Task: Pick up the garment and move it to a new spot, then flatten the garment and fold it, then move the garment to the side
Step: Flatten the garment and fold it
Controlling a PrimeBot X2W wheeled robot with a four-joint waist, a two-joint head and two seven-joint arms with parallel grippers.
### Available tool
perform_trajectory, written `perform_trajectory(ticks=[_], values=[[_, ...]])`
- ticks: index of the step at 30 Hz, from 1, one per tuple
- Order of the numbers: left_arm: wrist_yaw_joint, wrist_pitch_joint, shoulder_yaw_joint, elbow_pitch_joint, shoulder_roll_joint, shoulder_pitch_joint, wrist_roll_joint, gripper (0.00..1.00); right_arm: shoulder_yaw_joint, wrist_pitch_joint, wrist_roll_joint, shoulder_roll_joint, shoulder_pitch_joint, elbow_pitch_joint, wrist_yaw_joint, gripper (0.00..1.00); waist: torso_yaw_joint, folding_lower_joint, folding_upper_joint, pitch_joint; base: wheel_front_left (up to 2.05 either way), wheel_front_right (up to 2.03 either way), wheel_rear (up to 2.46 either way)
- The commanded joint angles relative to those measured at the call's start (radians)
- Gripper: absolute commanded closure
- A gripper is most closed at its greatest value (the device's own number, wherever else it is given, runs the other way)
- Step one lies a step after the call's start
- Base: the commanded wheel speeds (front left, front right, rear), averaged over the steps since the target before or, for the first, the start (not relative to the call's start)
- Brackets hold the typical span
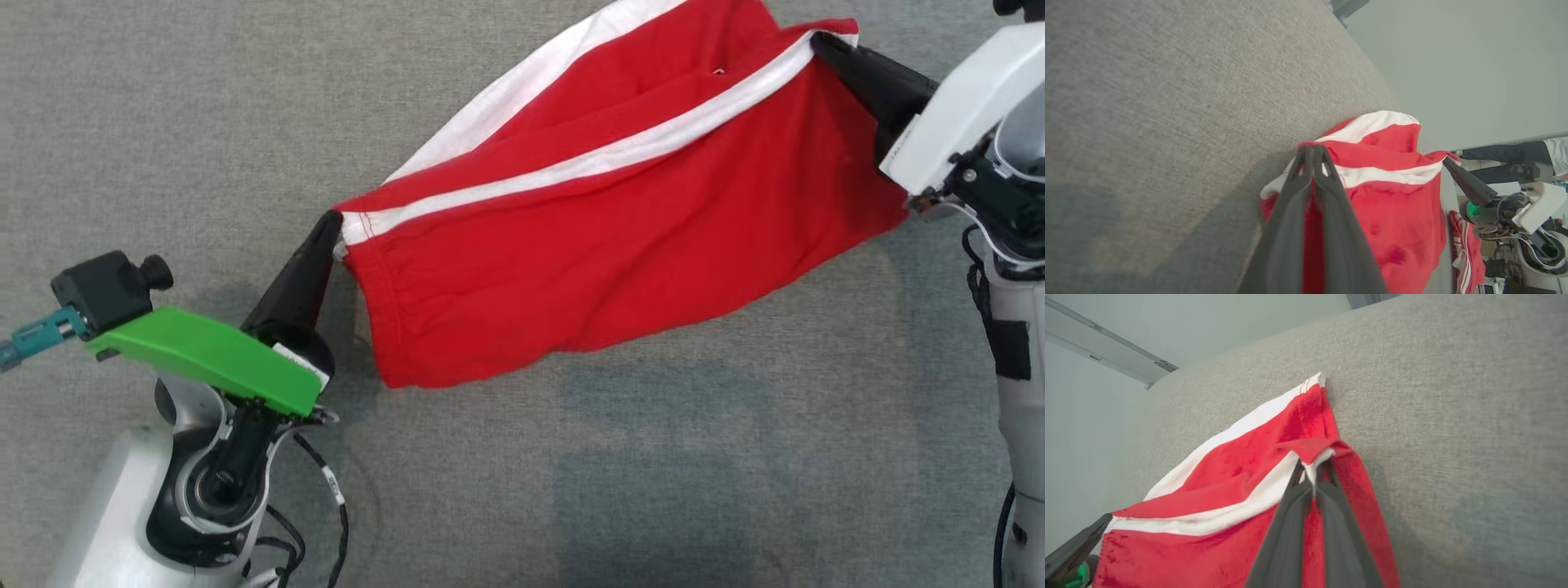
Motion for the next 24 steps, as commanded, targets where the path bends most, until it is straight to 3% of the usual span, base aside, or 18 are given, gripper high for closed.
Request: perform_trajectory(ticks=[1, 15, 24], values=[[0.01, -0.011, 0.008, 0.023, -0.007, -0.037, 0.012, 1.0, 0.011, 0.002, -0.023, -0.002, -0.043, 0.032, 0.0, 1.0, 0.065, 0.0, 0.0, 0.057, 0.0, 0.0, 0.0], [-0.015, -0.055, 0.001, 0.094, -0.082, -0.091, -0.002, 1.0, 0.038, 0.014, -0.086, -0.03, -0.225, 0.201, 0.0, 1.0, 0.112, 0.0, 0.0, 0.052, 0.0, 0.0, 0.0], [-0.012, -0.066, -0.018, 0.124, -0.088, -0.106, 0.032, 1.0, 0.059, 0.024, -0.115, -0.025, -0.254, 0.244, 0.0, 1.0, 0.123, 0.0, 0.0, 0.041, 0.0, 0.0, 0.0]])
